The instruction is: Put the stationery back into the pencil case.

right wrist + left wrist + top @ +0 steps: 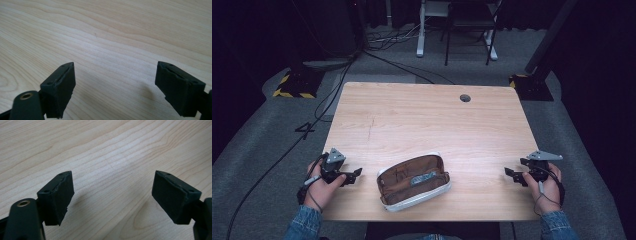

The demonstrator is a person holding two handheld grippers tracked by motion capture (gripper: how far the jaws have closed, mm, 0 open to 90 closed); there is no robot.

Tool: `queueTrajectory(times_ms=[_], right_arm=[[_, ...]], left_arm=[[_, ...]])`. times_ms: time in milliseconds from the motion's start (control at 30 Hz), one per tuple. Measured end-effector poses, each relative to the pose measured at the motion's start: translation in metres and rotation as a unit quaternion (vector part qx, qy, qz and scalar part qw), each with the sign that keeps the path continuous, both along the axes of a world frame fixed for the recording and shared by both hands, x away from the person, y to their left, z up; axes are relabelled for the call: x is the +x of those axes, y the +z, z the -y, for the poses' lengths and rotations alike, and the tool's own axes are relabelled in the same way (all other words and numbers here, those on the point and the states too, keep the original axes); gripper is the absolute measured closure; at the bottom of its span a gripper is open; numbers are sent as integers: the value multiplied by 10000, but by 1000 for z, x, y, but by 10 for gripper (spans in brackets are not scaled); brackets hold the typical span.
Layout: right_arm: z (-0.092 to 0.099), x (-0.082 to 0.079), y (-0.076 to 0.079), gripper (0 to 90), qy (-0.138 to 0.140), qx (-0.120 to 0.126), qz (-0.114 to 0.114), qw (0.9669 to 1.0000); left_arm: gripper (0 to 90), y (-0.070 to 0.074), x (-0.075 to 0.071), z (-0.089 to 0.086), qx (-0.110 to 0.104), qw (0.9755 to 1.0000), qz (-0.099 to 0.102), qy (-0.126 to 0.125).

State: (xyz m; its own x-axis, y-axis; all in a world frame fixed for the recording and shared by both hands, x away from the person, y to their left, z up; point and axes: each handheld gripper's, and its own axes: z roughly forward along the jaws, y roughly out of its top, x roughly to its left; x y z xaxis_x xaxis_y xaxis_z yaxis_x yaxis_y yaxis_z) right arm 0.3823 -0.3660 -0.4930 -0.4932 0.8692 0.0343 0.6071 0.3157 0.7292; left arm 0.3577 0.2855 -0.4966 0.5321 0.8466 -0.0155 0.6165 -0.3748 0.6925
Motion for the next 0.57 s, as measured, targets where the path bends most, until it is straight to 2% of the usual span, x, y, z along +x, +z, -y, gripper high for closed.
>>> queueTrajectory(times_ms=[100,133,167,233,333,400,567], right_arm=[[1,0,-4,176,-73,-60,-73,9999],[1,0,-6,174,-74,-74,-106,9999],[1,0,-6,174,-74,-74,-106,9999],[-1,1,-8,160,-49,-190,-22,9998],[-1,1,-10,133,-109,-162,30,9998],[-2,2,-12,104,-170,-171,91,9997],[-4,4,-12,76,-237,-188,54,9995]], left_arm=[[187,-2,1,1,22,10000,-47,-8],[182,-3,1,1,153,9998,-118,-20],[175,-3,1,1,153,9998,-118,-20],[171,-6,3,0,36,9999,-116,-7],[153,-8,4,-1,-44,10000,-28,20],[139,-8,5,-1,-24,10000,-46,19],[128,-8,5,-1,-23,10000,-70,35]])
